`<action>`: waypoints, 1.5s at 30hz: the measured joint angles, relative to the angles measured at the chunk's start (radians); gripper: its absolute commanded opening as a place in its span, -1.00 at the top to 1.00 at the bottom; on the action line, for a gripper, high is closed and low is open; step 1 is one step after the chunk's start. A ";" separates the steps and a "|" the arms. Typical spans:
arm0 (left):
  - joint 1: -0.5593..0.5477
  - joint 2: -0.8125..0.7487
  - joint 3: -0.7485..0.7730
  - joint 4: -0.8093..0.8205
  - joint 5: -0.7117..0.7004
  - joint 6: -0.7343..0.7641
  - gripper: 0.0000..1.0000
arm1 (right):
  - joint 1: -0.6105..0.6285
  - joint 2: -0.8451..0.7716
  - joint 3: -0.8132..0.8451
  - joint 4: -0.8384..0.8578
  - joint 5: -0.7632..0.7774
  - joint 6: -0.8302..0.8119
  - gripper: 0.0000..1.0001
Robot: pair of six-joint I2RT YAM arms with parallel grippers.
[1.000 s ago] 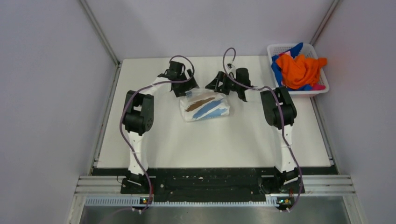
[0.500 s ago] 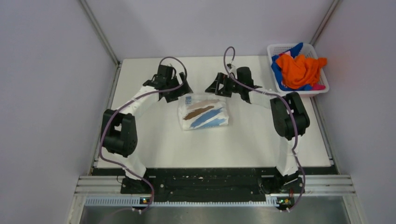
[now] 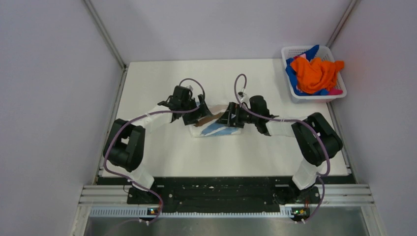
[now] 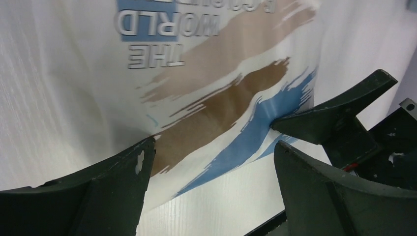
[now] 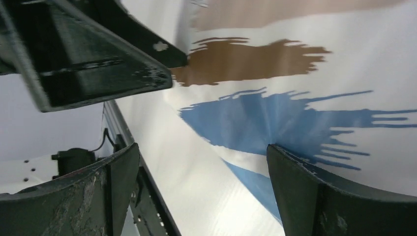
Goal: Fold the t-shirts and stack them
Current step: Put the neatly folded tshirt into the corner of the board with the left arm
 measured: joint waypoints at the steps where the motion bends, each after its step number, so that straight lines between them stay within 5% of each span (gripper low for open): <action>1: 0.000 0.011 -0.006 0.002 0.002 -0.002 -0.90 | 0.000 0.019 -0.016 -0.002 0.003 0.006 -0.97; 13: 0.008 0.040 -0.083 0.032 0.002 -0.001 -0.88 | -0.005 0.071 -0.061 0.039 0.028 -0.003 -0.97; 22: 0.008 -0.109 -0.094 -0.040 -0.135 0.045 -0.90 | -0.039 -0.176 -0.041 -0.147 0.127 -0.054 -0.97; 34: 0.017 0.103 0.035 -0.132 -0.317 0.069 -0.22 | -0.181 -0.693 -0.252 -0.238 0.458 -0.035 -0.97; 37: 0.017 0.163 0.088 -0.142 -0.314 0.077 0.30 | -0.181 -0.759 -0.265 -0.278 0.524 -0.045 -0.97; 39: 0.017 0.197 0.128 -0.141 -0.316 0.086 1.00 | -0.181 -0.777 -0.265 -0.294 0.549 -0.049 -0.97; 45: 0.018 0.280 0.258 -0.187 -0.412 0.140 1.00 | -0.181 -0.787 -0.265 -0.344 0.600 -0.075 -0.97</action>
